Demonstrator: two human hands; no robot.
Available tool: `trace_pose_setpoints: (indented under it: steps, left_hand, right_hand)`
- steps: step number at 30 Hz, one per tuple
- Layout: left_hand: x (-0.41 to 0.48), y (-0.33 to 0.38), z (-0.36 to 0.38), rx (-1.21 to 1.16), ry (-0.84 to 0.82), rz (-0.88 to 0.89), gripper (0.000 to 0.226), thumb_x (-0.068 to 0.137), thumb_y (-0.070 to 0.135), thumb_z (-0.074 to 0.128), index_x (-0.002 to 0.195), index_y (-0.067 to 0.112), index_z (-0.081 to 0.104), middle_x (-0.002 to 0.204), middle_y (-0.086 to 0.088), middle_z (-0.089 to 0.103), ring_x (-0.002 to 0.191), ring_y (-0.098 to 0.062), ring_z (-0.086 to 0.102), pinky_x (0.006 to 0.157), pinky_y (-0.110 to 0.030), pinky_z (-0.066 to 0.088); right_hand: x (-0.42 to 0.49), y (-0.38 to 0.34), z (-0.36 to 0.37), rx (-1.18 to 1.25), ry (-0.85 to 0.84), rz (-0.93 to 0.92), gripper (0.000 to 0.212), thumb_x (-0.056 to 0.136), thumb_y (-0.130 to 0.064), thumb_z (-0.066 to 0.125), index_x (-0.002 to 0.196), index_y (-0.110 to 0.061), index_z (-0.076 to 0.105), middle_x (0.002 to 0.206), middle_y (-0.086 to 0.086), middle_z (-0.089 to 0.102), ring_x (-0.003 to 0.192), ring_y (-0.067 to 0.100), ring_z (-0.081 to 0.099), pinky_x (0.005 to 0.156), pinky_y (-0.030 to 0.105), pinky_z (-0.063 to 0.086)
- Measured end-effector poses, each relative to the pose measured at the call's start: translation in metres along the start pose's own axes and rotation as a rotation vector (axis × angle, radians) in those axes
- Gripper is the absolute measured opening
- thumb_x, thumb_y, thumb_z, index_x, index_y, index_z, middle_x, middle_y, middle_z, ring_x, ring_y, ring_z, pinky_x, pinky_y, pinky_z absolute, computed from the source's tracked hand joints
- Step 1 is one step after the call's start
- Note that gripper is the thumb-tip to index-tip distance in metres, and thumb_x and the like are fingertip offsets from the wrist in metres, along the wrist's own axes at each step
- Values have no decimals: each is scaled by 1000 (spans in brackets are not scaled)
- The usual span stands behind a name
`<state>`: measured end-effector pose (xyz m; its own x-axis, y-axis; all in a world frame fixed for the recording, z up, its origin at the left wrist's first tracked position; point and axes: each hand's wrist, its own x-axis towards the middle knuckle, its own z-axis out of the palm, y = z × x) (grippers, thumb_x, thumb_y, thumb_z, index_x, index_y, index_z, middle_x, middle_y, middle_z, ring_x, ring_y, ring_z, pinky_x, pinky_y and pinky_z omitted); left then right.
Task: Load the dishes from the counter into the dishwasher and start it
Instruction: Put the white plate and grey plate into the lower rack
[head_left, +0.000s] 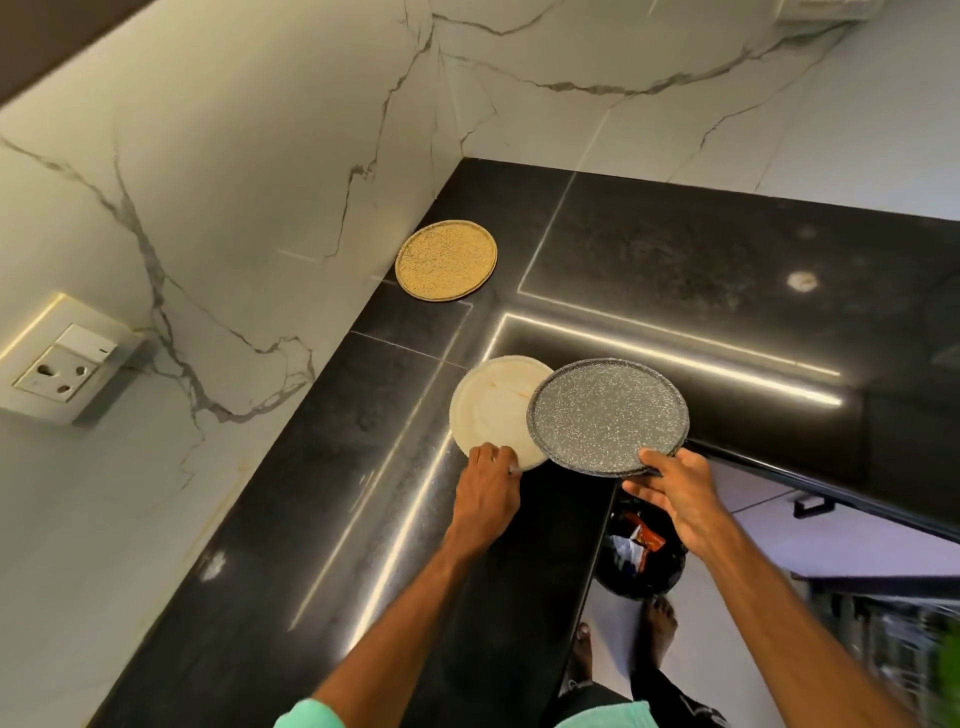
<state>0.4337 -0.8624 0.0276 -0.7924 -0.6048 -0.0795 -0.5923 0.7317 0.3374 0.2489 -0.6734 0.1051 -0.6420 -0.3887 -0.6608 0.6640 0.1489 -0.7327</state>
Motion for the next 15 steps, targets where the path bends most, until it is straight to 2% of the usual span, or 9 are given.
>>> trace_pose_setpoints:
  steps: [2,4,7,11,13,15]
  left_hand:
    - [-20,-7,0,-88,33,-26,18,98,30,53,101,14,61,104,-3,56,100,-21,49,83,-41,48]
    - [-35,-12,-4,-221,117,-90,14,94,25,62,101,14,61,114,-1,52,109,-14,44,89,-35,46]
    - [-43,-13,-14,-308,175,-323,45,83,24,73,120,12,51,133,-7,39,123,-20,37,95,-30,38]
    - [-34,5,-33,-343,40,-534,77,81,18,76,144,8,33,142,-14,43,129,-33,45,100,-43,46]
    - [-26,9,-36,-431,-12,-642,81,77,13,78,144,8,32,136,-14,49,123,-32,52,92,-41,50]
    - [-18,8,-36,-544,-65,-764,71,73,11,79,134,5,43,116,-10,58,103,-27,61,77,-37,54]
  right_hand:
    - [-6,3,-8,13,17,0,22,98,-2,60,119,1,59,103,17,69,80,29,69,59,29,62]
    - [-10,11,-15,-2,30,11,23,98,-2,59,120,2,58,107,18,69,83,30,70,59,29,63]
    - [-14,24,-21,-42,44,41,25,98,-3,60,122,3,57,112,21,70,84,31,71,59,30,63]
    - [-19,40,-25,-69,36,80,25,97,-4,61,121,3,57,113,23,70,88,33,71,59,31,61]
    - [-23,45,-27,-80,29,89,23,97,-3,61,119,3,57,114,22,70,91,33,71,61,33,61]
    - [-27,49,-32,-82,32,89,20,97,-1,60,117,0,58,114,20,70,93,33,70,64,35,61]
